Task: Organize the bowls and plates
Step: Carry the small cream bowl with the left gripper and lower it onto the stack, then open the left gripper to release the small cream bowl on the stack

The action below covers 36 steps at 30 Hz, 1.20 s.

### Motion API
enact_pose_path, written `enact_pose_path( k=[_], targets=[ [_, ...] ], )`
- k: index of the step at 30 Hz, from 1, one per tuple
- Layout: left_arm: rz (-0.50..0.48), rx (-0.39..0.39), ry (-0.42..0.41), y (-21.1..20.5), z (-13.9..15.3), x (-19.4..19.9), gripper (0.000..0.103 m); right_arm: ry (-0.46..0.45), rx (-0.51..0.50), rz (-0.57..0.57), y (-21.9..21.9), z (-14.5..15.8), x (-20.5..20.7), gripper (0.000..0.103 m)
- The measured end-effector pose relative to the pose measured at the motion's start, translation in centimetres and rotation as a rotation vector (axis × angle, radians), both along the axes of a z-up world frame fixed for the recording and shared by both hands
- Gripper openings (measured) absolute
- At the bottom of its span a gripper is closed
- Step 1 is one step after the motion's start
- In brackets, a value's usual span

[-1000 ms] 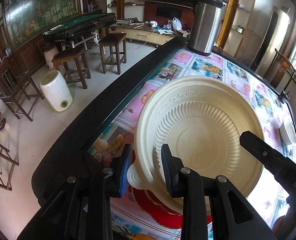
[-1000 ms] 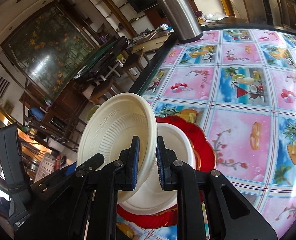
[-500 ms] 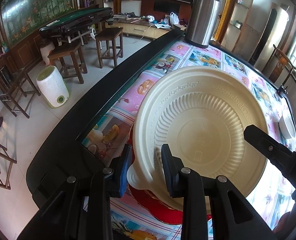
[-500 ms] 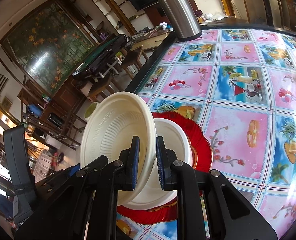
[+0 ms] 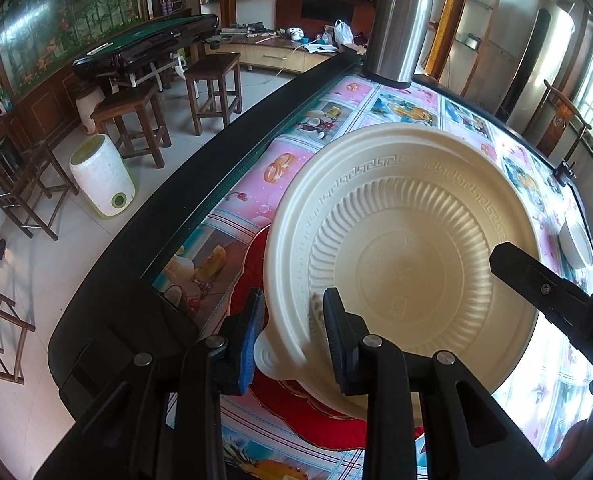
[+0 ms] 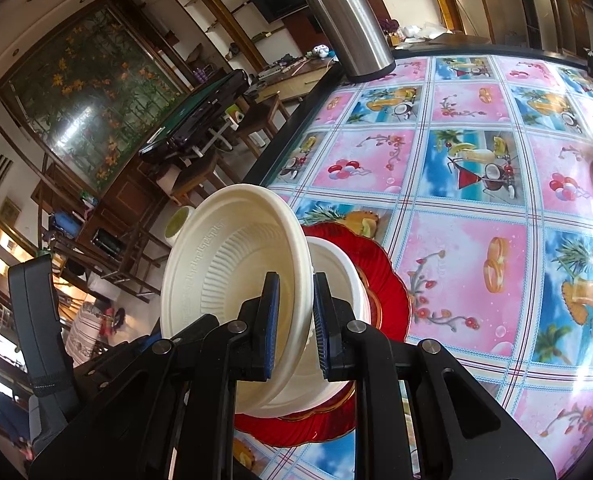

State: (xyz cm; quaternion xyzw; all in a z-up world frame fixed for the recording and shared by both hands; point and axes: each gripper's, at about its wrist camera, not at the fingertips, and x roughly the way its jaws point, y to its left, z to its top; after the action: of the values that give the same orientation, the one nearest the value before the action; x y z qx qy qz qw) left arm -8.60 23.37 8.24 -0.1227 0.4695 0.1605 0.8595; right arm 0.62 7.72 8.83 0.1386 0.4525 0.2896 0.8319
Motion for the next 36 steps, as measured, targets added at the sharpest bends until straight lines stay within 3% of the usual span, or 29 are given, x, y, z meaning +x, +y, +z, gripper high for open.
enact_pose_path(
  k=[18, 30, 36],
  targets=[
    [-0.063, -0.025, 0.032, -0.9, -0.8, 0.7, 0.030, 0.021, -0.041, -0.031, -1.3, -0.5, -0.3, 0.016],
    [-0.059, 0.019, 0.077, -0.4, -1.9, 0.7, 0.031, 0.029, -0.081, 0.002, 0.6, -1.6, -0.6, 0.016],
    [-0.045, 0.062, 0.060, -0.7, -2.3, 0.7, 0.031, 0.050, -0.091, -0.019, 0.4, -2.5, 0.2, 0.016]
  ],
)
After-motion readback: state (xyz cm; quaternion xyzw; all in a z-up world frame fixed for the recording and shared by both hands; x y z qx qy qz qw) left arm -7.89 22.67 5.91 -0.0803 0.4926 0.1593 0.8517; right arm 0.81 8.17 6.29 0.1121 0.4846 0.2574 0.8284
